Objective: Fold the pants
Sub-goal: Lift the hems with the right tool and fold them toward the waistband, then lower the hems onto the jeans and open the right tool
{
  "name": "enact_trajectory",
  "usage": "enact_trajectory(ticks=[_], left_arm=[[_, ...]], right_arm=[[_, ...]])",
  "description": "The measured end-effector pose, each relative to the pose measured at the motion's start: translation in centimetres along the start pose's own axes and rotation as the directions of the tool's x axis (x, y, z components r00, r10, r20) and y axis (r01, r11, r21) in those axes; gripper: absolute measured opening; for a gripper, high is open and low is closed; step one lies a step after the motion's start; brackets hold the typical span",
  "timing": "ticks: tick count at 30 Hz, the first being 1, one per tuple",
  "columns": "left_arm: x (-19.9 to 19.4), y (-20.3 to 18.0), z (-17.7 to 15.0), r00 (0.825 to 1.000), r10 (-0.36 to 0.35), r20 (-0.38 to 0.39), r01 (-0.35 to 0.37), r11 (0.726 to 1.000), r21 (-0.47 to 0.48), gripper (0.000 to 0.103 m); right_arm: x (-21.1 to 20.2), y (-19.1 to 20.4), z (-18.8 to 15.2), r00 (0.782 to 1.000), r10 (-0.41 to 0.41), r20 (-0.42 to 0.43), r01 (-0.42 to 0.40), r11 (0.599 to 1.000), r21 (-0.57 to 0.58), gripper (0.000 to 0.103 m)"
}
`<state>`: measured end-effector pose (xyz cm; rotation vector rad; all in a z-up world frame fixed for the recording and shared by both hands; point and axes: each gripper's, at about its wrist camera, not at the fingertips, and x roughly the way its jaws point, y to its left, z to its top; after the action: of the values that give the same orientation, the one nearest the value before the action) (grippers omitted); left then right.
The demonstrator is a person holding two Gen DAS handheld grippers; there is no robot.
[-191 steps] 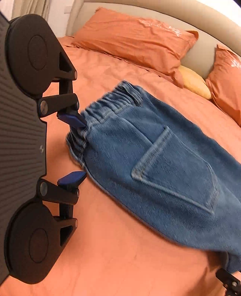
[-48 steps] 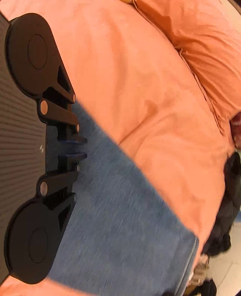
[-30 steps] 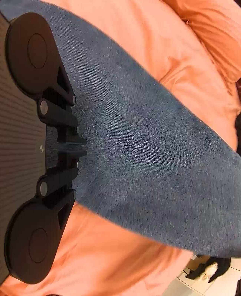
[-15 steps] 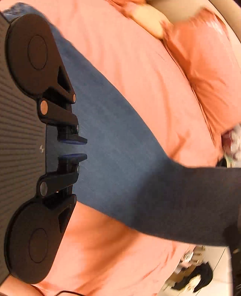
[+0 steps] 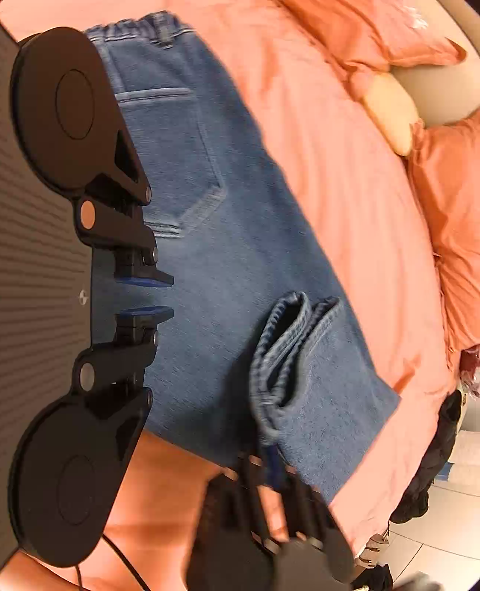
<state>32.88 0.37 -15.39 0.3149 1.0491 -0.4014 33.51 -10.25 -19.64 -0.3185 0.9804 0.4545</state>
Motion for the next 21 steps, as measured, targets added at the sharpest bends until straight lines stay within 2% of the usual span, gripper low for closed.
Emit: enact_trajectory(ticks=[3, 5, 6, 7, 10, 12, 15, 18, 21], left_arm=[[0.4, 0.8, -0.8, 1.000, -0.022, -0.002, 0.022, 1.000, -0.011, 0.015], [0.4, 1.2, -1.3, 0.999, -0.037, 0.001, 0.037, 0.999, -0.015, 0.016], [0.4, 1.4, -1.7, 0.999, -0.039, 0.000, 0.039, 0.999, -0.013, 0.018], [0.7, 1.6, -1.8, 0.999, -0.036, -0.004, 0.035, 0.999, -0.013, 0.020], [1.9, 1.9, -1.8, 0.999, -0.028, -0.025, 0.028, 0.999, -0.023, 0.020], [2.6, 2.1, -1.5, 0.999, -0.034, -0.027, 0.033, 0.999, -0.025, 0.020], [2.9, 2.3, -1.3, 0.999, -0.042, -0.017, 0.042, 0.999, -0.017, 0.020], [2.8, 2.4, -1.5, 0.999, -0.050, -0.009, 0.050, 0.999, -0.013, 0.021], [2.8, 2.5, -1.6, 0.998, -0.062, -0.009, 0.061, 0.998, -0.024, 0.022]], right_arm=[[1.7, 0.0, -0.7, 0.998, -0.003, -0.067, 0.002, 1.000, -0.006, 0.007], [1.6, -0.1, -0.2, 0.996, 0.011, -0.093, -0.011, 1.000, 0.007, 0.016], [1.1, -0.3, 0.1, 0.994, 0.026, -0.106, -0.024, 0.999, 0.024, 0.027], [0.6, -0.5, 0.5, 0.993, 0.044, -0.110, -0.040, 0.998, 0.039, 0.033], [0.1, -0.5, 2.6, 0.994, 0.002, -0.112, 0.001, 1.000, 0.028, 0.037], [1.1, -0.8, 3.9, 0.992, -0.035, -0.121, 0.041, 0.998, 0.048, 0.037], [3.9, -1.7, 5.1, 0.983, -0.047, -0.178, 0.071, 0.989, 0.130, 0.036], [6.7, -2.2, 5.7, 0.974, -0.076, -0.215, 0.109, 0.983, 0.150, 0.031], [7.9, -2.9, 5.5, 0.974, -0.057, -0.221, 0.097, 0.980, 0.174, 0.026]])
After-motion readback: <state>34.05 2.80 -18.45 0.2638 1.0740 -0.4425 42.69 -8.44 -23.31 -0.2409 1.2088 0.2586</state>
